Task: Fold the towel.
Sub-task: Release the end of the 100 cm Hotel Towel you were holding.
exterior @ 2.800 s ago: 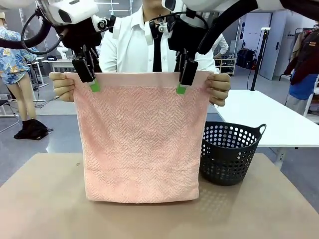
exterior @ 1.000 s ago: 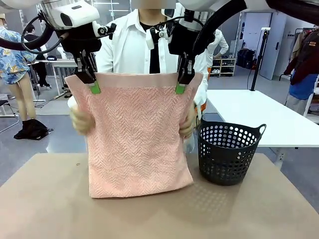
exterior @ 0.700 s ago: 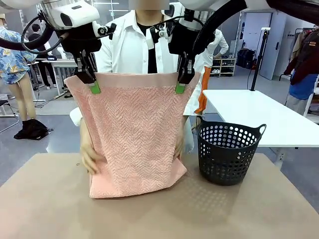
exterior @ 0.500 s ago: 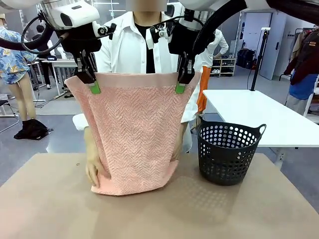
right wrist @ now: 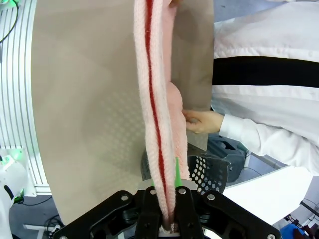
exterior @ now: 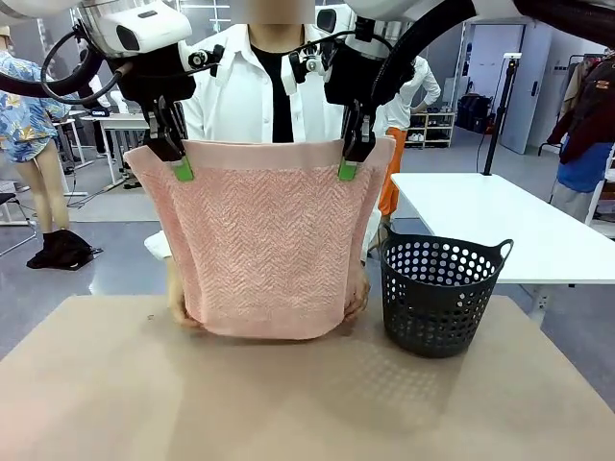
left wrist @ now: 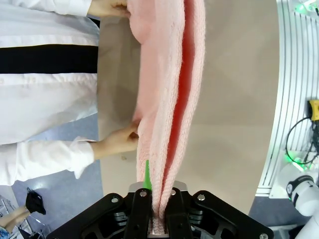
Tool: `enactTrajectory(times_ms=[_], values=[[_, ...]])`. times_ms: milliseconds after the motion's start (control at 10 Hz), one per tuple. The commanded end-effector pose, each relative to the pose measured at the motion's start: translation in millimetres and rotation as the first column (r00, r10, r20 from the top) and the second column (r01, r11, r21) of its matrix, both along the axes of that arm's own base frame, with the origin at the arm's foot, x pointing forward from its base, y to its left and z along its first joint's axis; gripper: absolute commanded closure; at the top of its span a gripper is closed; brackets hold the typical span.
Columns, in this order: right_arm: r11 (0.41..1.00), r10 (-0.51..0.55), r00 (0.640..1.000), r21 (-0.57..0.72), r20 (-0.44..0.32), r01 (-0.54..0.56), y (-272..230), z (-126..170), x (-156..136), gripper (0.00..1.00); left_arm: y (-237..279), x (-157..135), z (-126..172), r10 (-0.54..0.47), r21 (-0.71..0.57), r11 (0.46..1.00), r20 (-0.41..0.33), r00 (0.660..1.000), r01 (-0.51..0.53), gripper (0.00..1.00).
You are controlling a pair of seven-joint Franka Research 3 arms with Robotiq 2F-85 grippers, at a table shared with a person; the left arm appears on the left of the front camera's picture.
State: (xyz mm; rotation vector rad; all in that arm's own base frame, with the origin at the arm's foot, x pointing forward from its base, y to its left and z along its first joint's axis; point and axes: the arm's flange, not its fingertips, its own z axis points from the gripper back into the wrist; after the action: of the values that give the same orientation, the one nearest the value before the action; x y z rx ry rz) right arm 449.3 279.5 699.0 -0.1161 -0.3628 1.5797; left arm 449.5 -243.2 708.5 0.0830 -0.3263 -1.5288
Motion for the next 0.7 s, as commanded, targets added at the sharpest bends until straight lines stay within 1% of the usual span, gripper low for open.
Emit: enactTrajectory(times_ms=[0, 600], values=[[1.000, -0.002, 1.000, -0.002, 0.008, 0.002, -2.1, 3.4, -2.2, 1.00, 1.7, -0.1, 2.1, 0.002, 0.005, 1.000, 0.008, 1.000, -0.002, 1.00], [1.000, -0.002, 1.000, -0.002, 0.008, 0.002, -2.1, 3.4, -2.2, 1.00, 1.7, -0.1, 2.1, 0.002, 0.005, 1.000, 0.008, 1.000, -0.002, 1.00]])
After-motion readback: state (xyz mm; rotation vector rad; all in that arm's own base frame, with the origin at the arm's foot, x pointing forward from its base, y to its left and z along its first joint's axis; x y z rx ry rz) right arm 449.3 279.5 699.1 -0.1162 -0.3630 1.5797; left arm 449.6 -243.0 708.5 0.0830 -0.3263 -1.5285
